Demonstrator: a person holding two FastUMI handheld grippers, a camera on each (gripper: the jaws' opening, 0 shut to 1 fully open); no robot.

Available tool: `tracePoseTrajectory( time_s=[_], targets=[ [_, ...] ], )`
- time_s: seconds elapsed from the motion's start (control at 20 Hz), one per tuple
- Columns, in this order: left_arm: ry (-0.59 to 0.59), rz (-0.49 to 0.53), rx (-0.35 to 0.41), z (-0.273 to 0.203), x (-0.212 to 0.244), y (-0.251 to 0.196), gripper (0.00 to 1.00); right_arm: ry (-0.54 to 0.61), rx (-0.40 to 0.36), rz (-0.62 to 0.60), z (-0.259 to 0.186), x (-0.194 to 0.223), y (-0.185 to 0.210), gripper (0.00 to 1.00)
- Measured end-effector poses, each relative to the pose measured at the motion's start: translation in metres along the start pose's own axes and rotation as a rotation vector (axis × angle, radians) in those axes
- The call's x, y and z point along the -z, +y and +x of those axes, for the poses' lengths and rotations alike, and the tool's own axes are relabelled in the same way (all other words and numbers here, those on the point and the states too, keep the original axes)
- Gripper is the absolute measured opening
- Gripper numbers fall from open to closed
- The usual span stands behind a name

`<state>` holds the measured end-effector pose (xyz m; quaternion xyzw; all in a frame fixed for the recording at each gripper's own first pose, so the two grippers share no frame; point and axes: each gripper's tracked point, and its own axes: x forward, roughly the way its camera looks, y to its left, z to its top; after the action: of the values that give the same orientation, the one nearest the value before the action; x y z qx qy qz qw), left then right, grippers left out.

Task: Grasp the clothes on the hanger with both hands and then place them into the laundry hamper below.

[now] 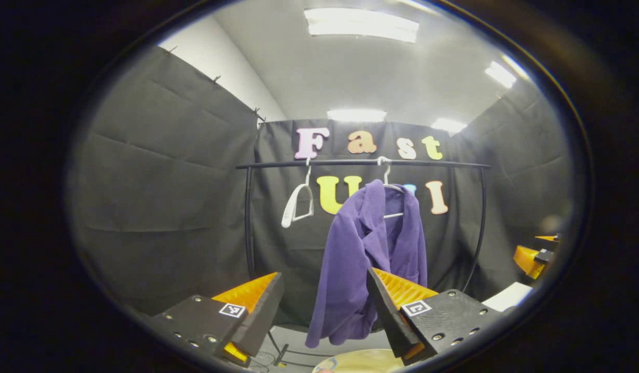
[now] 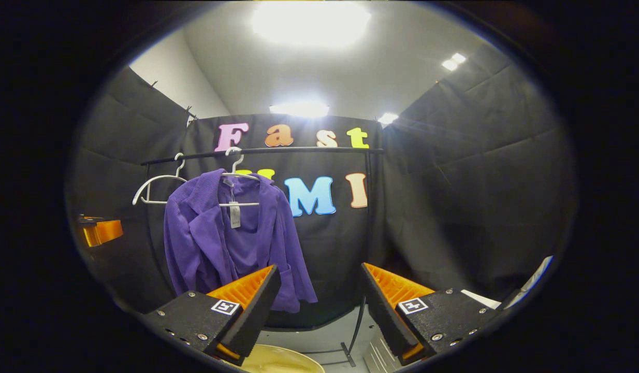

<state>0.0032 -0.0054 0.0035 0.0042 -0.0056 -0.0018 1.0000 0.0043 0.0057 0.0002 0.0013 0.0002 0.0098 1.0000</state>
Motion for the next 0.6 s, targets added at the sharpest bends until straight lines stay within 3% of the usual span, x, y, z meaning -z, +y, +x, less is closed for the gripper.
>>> tracePoseTrajectory(
  time_s=[0.6],
  targets=[
    [-0.028, -0.004, 0.014, 0.026, -0.024, -0.030, 0.93, -0.044, -0.025, 0.031, 0.040, -0.029, -0.005, 0.95]
  ],
)
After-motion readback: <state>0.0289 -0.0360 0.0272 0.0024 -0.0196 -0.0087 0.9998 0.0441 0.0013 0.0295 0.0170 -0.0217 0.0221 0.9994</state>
